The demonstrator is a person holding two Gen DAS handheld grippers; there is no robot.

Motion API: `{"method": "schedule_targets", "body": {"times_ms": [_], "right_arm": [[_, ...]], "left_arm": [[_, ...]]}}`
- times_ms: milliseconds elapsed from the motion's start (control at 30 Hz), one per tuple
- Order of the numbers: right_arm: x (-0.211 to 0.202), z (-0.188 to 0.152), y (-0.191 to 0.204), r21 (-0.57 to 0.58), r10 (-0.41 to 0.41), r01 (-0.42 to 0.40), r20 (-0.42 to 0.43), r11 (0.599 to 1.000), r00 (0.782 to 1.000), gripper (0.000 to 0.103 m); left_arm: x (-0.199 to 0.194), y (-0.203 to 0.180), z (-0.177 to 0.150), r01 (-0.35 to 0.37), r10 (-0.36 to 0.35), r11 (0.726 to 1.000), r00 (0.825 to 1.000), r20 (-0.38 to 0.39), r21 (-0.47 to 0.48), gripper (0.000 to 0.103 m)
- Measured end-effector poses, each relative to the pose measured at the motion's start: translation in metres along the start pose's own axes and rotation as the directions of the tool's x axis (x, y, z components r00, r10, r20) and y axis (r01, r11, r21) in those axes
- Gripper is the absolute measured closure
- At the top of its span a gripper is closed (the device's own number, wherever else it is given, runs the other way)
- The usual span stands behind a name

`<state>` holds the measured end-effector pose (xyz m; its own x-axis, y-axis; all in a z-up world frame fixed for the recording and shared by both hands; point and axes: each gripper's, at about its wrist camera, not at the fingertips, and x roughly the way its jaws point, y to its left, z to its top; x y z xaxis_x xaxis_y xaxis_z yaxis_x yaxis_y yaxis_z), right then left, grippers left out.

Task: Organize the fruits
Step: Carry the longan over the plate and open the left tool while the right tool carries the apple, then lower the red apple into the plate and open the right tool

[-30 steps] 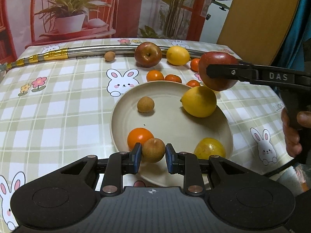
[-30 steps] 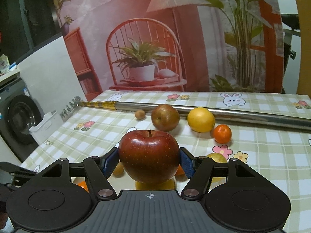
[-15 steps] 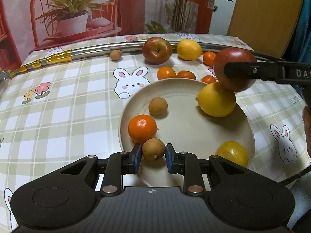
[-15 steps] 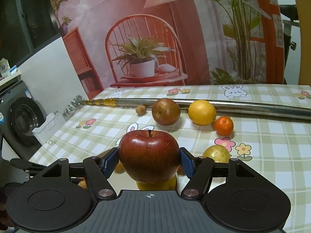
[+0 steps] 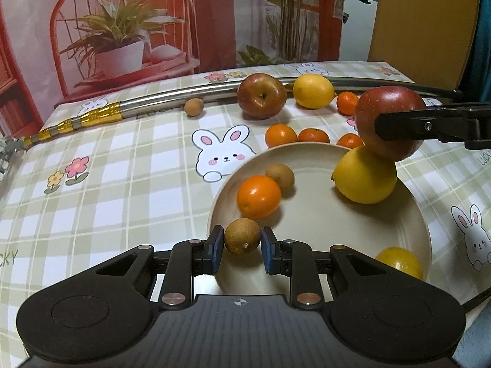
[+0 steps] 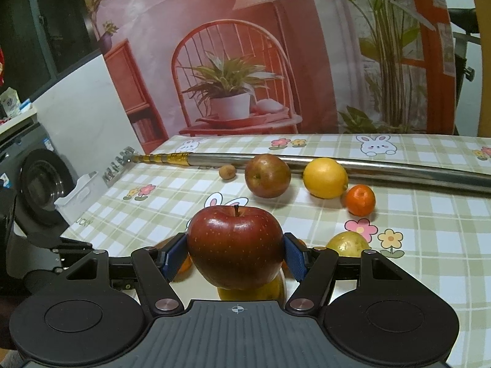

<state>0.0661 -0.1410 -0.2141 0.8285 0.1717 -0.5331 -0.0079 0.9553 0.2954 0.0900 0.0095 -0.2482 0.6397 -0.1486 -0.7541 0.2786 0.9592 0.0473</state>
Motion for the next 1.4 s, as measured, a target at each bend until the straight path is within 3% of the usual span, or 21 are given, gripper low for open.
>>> {"method": "schedule_targets", "body": {"times_ms": [933,1033,1133,1400], "right_arm": [[0.002,0.005,-0.011,0.042,-0.043,0.043,-0.001,0.998,0.999,0.040],[0.002,0.005,-0.010,0.043,-0.044,0.044,0.000,0.998,0.999,0.040],[0.002,0.005,-0.010,0.039,-0.044,0.044,-0.001,0.998,0.999,0.040],[-0.003,0.004,-0.005,0.017,-0.029,0.029,0.002,0.999,1.000,0.040]], "left_arm": [[0.038,-0.008,0.024,0.075,-0.078,0.995,0.996,0.042,0.063,0.074],[0.037,-0.006,0.025,0.080,-0.082,0.995,0.996,0.043,0.053,0.073],[0.033,-0.001,0.026,0.094,-0.096,0.995,0.994,0.056,0.030,0.065],[0.022,0.005,0.025,0.110,-0.110,0.994,0.991,0.080,0.005,0.064]]}}
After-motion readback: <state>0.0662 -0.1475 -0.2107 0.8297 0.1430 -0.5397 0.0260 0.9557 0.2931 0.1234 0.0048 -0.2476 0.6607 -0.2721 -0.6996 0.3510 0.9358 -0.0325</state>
